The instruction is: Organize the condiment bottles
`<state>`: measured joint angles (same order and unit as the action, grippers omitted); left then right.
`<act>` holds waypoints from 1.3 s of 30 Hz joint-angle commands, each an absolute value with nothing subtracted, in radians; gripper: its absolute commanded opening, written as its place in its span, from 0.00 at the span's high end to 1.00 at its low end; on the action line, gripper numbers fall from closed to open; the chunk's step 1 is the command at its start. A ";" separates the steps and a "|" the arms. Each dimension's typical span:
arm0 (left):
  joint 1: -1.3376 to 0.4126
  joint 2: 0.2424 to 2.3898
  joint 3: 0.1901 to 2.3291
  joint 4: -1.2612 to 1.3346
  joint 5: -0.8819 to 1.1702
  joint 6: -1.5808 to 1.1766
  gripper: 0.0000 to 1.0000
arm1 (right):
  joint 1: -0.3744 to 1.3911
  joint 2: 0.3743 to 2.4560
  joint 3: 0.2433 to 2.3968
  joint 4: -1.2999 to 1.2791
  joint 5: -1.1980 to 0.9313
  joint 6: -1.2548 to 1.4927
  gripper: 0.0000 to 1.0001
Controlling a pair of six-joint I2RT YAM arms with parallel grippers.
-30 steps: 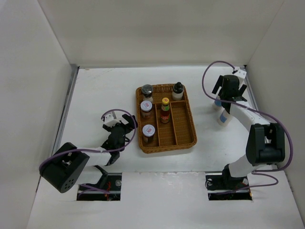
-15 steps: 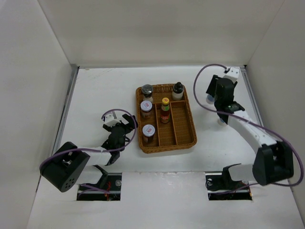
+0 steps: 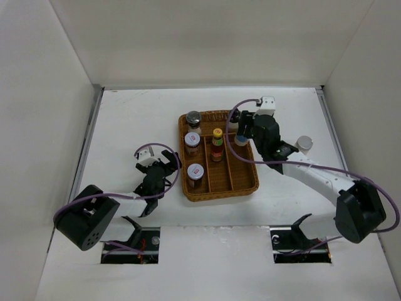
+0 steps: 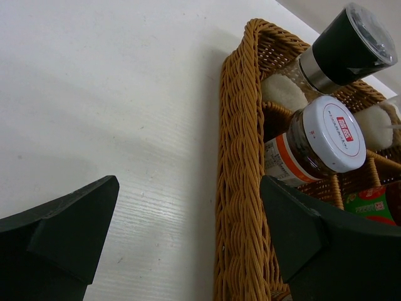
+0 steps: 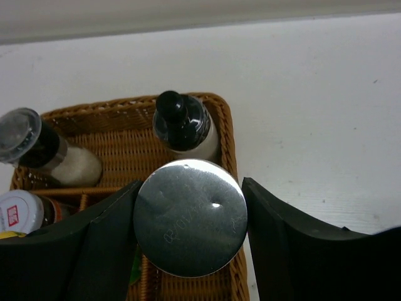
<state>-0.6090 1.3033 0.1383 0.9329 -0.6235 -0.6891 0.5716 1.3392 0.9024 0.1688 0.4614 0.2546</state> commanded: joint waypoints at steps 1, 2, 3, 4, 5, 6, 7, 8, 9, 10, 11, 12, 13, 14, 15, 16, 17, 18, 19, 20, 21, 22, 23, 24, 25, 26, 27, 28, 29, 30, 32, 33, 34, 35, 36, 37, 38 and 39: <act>-0.602 1.284 0.161 0.982 -0.618 -0.701 0.00 | 0.602 1.364 0.963 0.288 0.448 0.256 0.47; -0.604 1.281 0.161 0.982 -0.618 -0.701 0.00 | 0.610 1.380 0.960 0.291 0.454 0.255 0.47; -0.604 1.279 0.161 0.982 -0.618 -0.701 0.00 | 0.617 1.394 0.956 0.294 0.457 0.256 0.47; -0.604 1.284 0.163 0.982 -0.618 -0.701 0.00 | 0.622 1.405 0.945 0.299 0.460 0.259 0.47; -0.602 1.287 0.164 0.982 -0.618 -0.701 0.00 | 0.625 1.414 0.934 0.308 0.468 0.265 0.47; -0.602 1.287 0.163 0.982 -0.618 -0.701 0.00 | 0.627 1.428 0.922 0.319 0.468 0.270 0.47; -0.604 1.282 0.161 0.982 -0.618 -0.701 0.00 | 0.628 1.440 0.914 0.327 0.465 0.275 0.46; -0.604 1.276 0.161 0.982 -0.618 -0.701 0.00 | 0.630 1.453 0.908 0.331 0.463 0.279 0.46; -0.604 1.276 0.161 0.982 -0.618 -0.701 0.00 | 0.633 1.463 0.904 0.333 0.469 0.281 0.46; -0.604 1.279 0.163 0.982 -0.618 -0.701 0.00 | 0.639 1.469 0.900 0.333 0.475 0.282 0.46; -0.604 1.285 0.164 0.982 -0.617 -0.701 0.00 | 0.645 1.471 0.897 0.333 0.485 0.282 0.45; -0.604 1.289 0.166 0.982 -0.617 -0.701 0.00 | 0.650 1.473 0.893 0.334 0.492 0.282 0.42; -0.604 1.287 0.164 0.982 -0.615 -0.701 0.00 | 0.653 1.473 0.891 0.339 0.498 0.284 0.38; -0.604 1.282 0.163 0.982 -0.615 -0.701 0.00 | 0.653 1.473 0.891 0.339 0.500 0.284 0.33; -0.605 1.278 0.163 0.982 -0.615 -0.701 0.00 | 0.653 1.464 0.891 0.336 0.506 0.284 0.25; -0.605 1.276 0.163 0.982 -0.615 -0.701 0.00 | 0.654 1.445 0.888 0.333 0.514 0.284 0.16; -0.605 1.279 0.164 0.982 -0.615 -0.701 0.00 | 0.657 1.419 0.882 0.328 0.526 0.281 0.09; -0.605 1.287 0.166 0.982 -0.614 -0.701 0.00 | 0.659 1.386 0.871 0.325 0.544 0.281 0.05; -0.605 1.290 0.166 0.982 -0.614 -0.701 0.00 | 0.657 1.346 0.861 0.319 0.563 0.281 0.02; -0.605 1.289 0.164 0.982 -0.614 -0.703 0.00 | 0.654 1.301 0.848 0.308 0.577 0.281 0.01; -0.608 1.284 0.163 0.982 -0.614 -0.703 0.00 | 0.641 1.252 0.835 0.295 0.592 0.282 0.00; -0.608 1.281 0.163 0.982 -0.614 -0.703 0.00 | 0.613 1.200 0.818 0.276 0.618 0.284 0.00; -0.608 1.281 0.163 0.982 -0.614 -0.703 0.00 | 0.585 1.151 0.798 0.252 0.653 0.285 0.00; -0.608 1.287 0.166 0.982 -0.614 -0.703 0.00 | 0.553 1.099 0.778 0.218 0.699 0.294 0.00; -0.610 1.293 0.167 0.982 -0.614 -0.703 0.00 | 0.515 1.053 0.756 0.180 0.751 0.313 0.00; -0.613 1.292 0.166 0.982 -0.612 -0.703 0.00 | 0.474 1.011 0.735 0.142 0.793 0.328 0.00; -0.616 1.284 0.163 0.982 -0.612 -0.704 0.00 | 0.434 0.979 0.717 0.100 0.828 0.339 0.00; -0.619 1.275 0.161 0.982 -0.612 -0.704 0.00 | 0.394 0.954 0.701 0.053 0.862 0.347 0.00; -0.620 1.270 0.161 0.982 -0.612 -0.704 0.00 | 0.371 0.940 0.690 0.020 0.879 0.354 0.00; -0.622 1.270 0.161 0.982 -0.612 -0.704 0.00 | 0.345 0.925 0.678 -0.018 0.896 0.366 0.00; -0.622 1.276 0.163 0.982 -0.611 -0.706 0.00 | 0.300 0.923 0.670 -0.078 0.910 0.385 0.00; -0.625 1.275 0.160 0.982 -0.611 -0.707 0.00 | 0.286 0.931 0.667 -0.089 0.914 0.390 0.00; -0.631 1.269 0.160 0.982 -0.611 -0.709 0.00 | 0.277 0.943 0.664 -0.090 0.916 0.394 0.00; -0.636 1.266 0.160 0.982 -0.611 -0.709 0.00 | 0.268 0.960 0.658 -0.084 0.908 0.399 0.00; -0.637 1.266 0.160 0.982 -0.611 -0.709 0.00 | 0.259 0.980 0.655 -0.072 0.891 0.402 0.00; -0.639 1.267 0.160 0.982 -0.611 -0.709 0.00 | 0.254 0.998 0.655 -0.066 0.868 0.402 0.00; -0.639 1.272 0.161 0.982 -0.611 -0.709 0.00 | 0.242 1.023 0.660 -0.060 0.830 0.405 0.00; -0.639 1.272 0.161 0.982 -0.611 -0.709 0.00 | 0.226 1.041 0.664 -0.049 0.807 0.410 0.00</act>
<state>-0.6319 1.2926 0.1383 0.9325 -0.6163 -0.6964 0.2531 1.0126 0.6540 -0.0528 0.8482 0.3824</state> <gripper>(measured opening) 0.997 0.998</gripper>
